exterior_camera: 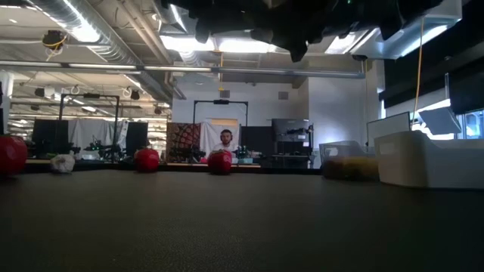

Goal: Sort produce into baskets
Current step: Put the garlic into the white bin

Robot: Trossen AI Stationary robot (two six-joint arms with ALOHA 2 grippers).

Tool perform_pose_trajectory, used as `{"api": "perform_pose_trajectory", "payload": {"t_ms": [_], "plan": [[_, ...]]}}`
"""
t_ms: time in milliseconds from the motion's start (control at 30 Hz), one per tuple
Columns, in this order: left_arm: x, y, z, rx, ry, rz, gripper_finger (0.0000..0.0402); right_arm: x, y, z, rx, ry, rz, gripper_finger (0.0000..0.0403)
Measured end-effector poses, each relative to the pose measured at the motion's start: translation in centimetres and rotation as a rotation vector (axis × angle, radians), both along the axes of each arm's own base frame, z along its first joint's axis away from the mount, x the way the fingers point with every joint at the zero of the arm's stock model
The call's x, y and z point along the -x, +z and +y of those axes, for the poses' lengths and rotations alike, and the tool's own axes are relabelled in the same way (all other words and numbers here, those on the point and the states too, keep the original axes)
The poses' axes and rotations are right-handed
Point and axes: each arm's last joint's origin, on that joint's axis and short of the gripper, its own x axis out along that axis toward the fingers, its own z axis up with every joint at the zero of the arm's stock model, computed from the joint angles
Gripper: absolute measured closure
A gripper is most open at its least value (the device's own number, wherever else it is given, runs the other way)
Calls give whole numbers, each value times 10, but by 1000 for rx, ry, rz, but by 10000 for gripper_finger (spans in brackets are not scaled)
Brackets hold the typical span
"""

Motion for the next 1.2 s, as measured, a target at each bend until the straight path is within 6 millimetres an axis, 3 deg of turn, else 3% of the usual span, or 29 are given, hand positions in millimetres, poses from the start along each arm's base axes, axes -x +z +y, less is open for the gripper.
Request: {"api": "perform_pose_trajectory", "payload": {"t_ms": [167, 267, 400, 533, 700, 933, 1200], "plan": [[0, 0, 0, -9, 3, 5, 242, 0, 0, 0, 21, 5, 1, 357], [0, 0, 2, -5, 8, 5, 242, 0, 0, 0, 24, 5, 2, 389], [0, 0, 1, -38, -4, 12, 231, 0, 0, 0, 25, 4, 2, 376], [0, 0, 0, -56, -13, 15, 185, 0, -1, 0, 28, 9, 11, 361], [7, 5, 0, -56, -16, 31, 139, 6, -1, -1, 54, -1, 67, 375], [27, 13, 2, -63, -17, 118, 130, 36, 13, -5, 85, -78, 190, 368], [31, -2, 1, -8, 5, 248, 130, 84, 23, -10, 18, -174, 398, 363]]}}
